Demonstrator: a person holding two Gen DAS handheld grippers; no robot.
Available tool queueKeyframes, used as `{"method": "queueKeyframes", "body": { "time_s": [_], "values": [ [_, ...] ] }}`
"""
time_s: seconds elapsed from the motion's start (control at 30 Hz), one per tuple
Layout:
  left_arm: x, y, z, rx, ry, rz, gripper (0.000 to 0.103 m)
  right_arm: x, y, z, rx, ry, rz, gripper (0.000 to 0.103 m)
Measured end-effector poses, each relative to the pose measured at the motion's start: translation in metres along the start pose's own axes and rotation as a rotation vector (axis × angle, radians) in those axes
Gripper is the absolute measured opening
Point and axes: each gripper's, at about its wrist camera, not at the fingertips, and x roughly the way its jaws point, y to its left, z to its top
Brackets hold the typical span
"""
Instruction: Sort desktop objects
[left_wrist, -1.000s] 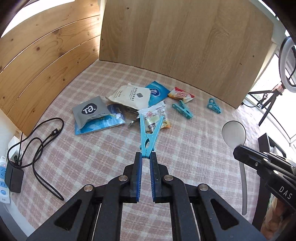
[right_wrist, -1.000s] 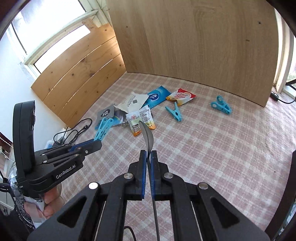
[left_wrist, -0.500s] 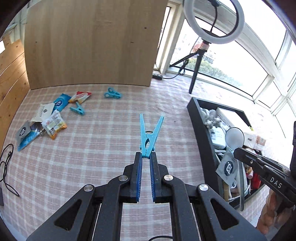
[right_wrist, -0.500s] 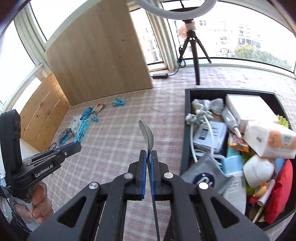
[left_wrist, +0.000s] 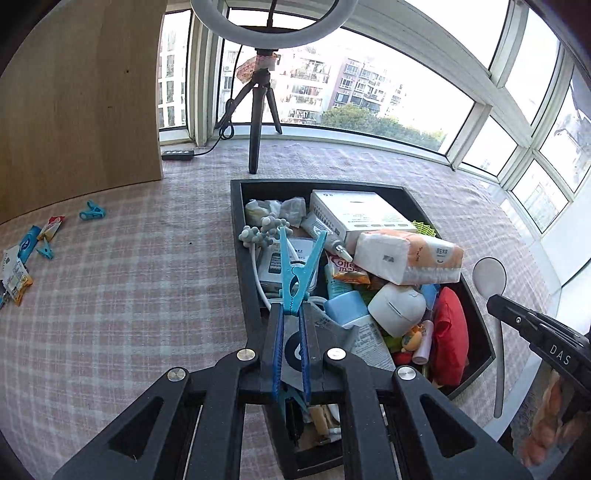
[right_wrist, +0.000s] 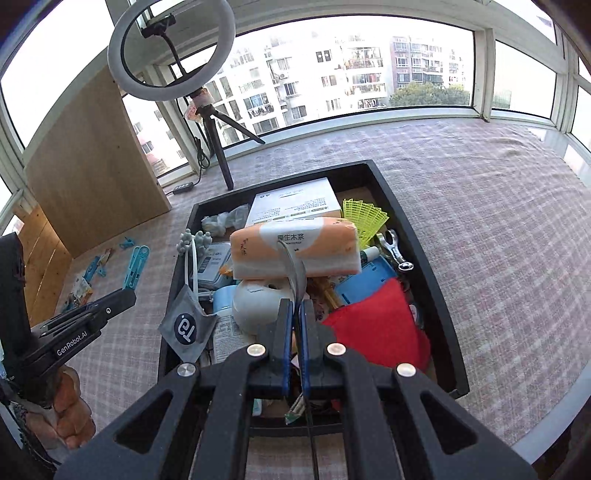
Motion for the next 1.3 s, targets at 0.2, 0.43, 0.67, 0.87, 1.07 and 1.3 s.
{"method": "queueKeyframes", "body": {
  "time_s": [0.2,0.43,0.67,0.87,1.07,1.3],
  "values": [
    [0.012,-0.027,0.008,0.031,0.002,0.005,0.008,0.0,-0.029,0.01,0.002,-0.004,-0.029,0.005],
    [0.009,-0.043,0.009,0.08,-0.035,0.073,0.046,0.007,-0.027,0.016,-0.041,-0.005,-0.029,0.022],
    [0.008,-0.036,0.007,0.069,-0.03,0.082,0.046,0.014,-0.025,0.016,-0.036,0.006,0.002,0.022],
    [0.008,-0.03,0.002,0.071,-0.022,0.084,0.046,0.012,-0.026,0.013,-0.032,0.006,-0.003,0.022],
    [0.006,-0.025,0.0,0.059,-0.014,0.082,0.046,0.007,-0.03,0.011,-0.014,0.009,-0.004,0.022],
    [0.003,-0.019,-0.005,0.046,0.0,0.089,0.047,0.004,-0.02,0.004,-0.025,0.012,0.001,0.032]
  ]
}}
